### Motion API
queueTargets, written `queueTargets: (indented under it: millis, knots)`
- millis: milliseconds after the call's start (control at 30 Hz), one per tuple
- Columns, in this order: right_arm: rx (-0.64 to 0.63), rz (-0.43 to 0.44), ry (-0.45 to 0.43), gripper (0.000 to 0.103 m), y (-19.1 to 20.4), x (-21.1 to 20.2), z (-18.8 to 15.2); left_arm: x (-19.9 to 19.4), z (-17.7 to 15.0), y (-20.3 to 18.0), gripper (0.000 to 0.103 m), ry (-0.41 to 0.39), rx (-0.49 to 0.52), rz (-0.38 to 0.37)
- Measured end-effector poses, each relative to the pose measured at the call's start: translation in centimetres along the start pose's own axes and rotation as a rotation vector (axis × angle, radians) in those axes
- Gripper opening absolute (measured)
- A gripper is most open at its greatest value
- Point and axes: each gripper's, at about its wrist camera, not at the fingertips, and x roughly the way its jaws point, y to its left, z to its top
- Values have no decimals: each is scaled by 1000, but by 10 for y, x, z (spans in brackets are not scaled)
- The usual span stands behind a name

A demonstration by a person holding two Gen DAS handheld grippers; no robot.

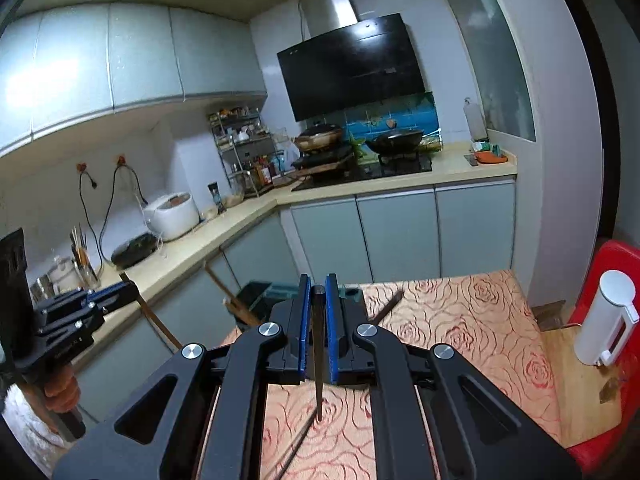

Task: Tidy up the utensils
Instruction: 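Carry both held chopsticks to the green holder and lower them in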

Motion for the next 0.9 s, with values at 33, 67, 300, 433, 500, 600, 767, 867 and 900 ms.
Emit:
queueTargets:
  millis: [33, 67, 300, 433, 500, 600, 767, 867, 900]
  knots:
    - [8, 2, -9, 8, 0, 1, 7, 2, 4, -1, 6, -2, 0, -2]
    - [11, 1, -19, 8, 0, 2, 12, 5, 11, -2, 6, -7, -1, -4]
    - [2, -38, -90, 8, 1, 4, 46, 14, 52, -11, 6, -65, 8, 19]
    - [-17, -66, -121, 8, 0, 9, 60, 24, 75, -10, 6, -95, -12, 49]
    - [-23, -77, -127, 8, 0, 16, 65, 31, 82, -8, 6, -104, -29, 58]
    - [-24, -84, -126, 8, -1, 30, 68, 47, 89, -6, 6, -109, -50, 82]
    - [-18, -93, -104, 8, -2, 54, 63, 76, 75, -7, 6, -75, -67, 86]
    - [-21, -102, -58, 8, -3, 70, 51, 94, 57, -9, 6, -31, -54, 86]
    - [-24, -104, -45, 8, -3, 74, 47, 98, 52, -8, 6, -20, -47, 87]
